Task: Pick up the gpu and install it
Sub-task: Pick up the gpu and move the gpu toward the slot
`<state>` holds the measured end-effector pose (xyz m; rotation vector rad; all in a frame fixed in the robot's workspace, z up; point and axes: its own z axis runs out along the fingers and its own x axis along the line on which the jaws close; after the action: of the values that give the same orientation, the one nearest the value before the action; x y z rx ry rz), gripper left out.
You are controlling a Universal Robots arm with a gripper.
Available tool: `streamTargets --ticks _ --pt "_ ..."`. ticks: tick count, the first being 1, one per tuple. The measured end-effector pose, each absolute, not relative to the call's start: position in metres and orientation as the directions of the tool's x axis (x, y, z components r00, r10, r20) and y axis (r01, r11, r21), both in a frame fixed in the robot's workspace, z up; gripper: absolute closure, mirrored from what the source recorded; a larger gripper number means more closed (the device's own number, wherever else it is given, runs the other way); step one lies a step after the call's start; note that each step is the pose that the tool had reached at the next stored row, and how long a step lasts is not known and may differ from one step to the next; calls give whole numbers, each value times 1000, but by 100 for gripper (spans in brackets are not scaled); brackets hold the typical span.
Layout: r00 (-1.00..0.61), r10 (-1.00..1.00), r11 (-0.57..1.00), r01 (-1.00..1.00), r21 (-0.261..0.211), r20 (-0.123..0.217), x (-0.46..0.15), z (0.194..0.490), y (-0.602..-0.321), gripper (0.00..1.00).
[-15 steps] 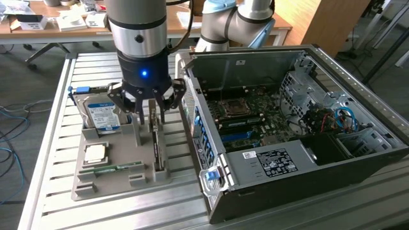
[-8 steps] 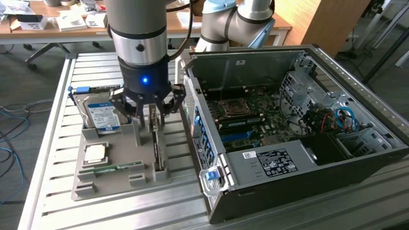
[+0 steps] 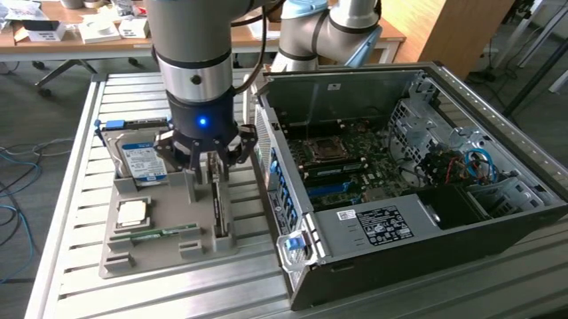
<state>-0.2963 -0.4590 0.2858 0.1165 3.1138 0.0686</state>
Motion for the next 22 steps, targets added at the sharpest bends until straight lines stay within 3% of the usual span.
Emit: streamTargets --ticks 22 --pt "-997 75 996 74 45 -23 -295 266 -460 53"
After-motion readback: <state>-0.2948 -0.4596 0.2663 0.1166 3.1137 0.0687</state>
